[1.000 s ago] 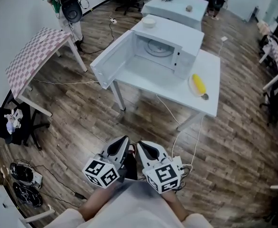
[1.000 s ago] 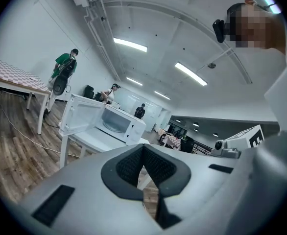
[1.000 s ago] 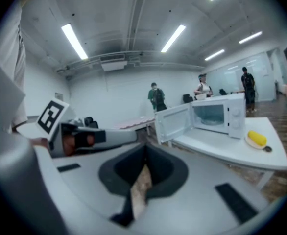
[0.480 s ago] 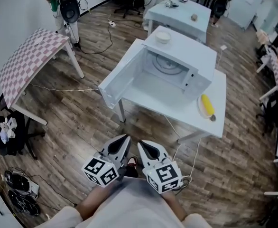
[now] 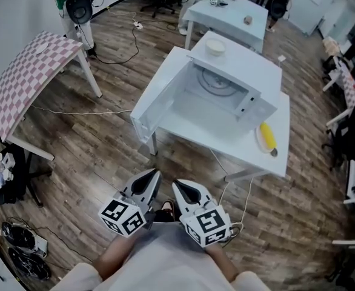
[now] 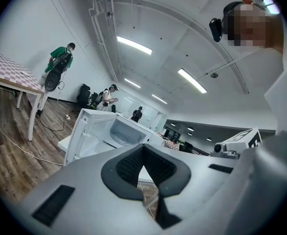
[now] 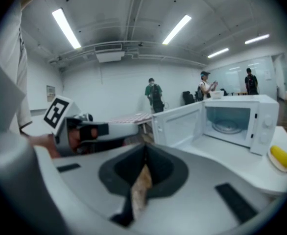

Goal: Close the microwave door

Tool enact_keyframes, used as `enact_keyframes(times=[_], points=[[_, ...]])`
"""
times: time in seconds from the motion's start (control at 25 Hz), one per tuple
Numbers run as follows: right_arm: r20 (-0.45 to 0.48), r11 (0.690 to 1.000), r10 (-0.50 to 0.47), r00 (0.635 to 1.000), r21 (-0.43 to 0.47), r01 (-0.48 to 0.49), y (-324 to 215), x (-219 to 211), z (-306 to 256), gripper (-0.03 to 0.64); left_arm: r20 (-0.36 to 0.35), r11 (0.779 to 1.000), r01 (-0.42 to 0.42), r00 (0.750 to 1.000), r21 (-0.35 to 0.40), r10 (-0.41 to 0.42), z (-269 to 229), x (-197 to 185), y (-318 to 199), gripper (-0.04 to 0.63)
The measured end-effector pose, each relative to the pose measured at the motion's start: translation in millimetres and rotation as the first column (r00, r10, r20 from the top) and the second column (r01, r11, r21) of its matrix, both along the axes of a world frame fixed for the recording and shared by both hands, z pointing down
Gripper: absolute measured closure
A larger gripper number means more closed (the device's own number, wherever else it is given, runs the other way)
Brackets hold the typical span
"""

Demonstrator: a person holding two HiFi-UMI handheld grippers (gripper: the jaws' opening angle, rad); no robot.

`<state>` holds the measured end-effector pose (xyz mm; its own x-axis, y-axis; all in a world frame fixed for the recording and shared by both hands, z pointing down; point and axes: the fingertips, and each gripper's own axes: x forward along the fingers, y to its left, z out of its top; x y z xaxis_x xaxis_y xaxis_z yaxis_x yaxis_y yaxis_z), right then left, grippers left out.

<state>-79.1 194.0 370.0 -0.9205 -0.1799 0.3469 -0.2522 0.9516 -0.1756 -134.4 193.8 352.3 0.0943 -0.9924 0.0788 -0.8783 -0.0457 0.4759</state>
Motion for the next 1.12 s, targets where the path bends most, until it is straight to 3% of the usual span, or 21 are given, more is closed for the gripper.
enact_keyframes(times=[0.24,0.64,1.12], points=[[-0.005,1.0,0.011,1.0,0.018,-0.011,-9.6,-0.6,-4.4,0.594,-0.029,0.999,0.053,0.998,-0.006,-0.053,7.7,-12.9,5.0,0.577],[0.069,0.999,0.048,0.996,0.014,-0.049,-45.0,-25.4,-16.8,0.594,-0.036,0.99,0.14,0.99,0.003,-0.14,1.0,-46.4,-7.7,0.577],[0.11,0.997,-0.062,0.992,-0.04,0.066,-123.6,-64.0,-24.4,0.593,-0.029,0.983,0.182,0.983,0.018,-0.182,-38.5,-69.7,-105.9,0.577]])
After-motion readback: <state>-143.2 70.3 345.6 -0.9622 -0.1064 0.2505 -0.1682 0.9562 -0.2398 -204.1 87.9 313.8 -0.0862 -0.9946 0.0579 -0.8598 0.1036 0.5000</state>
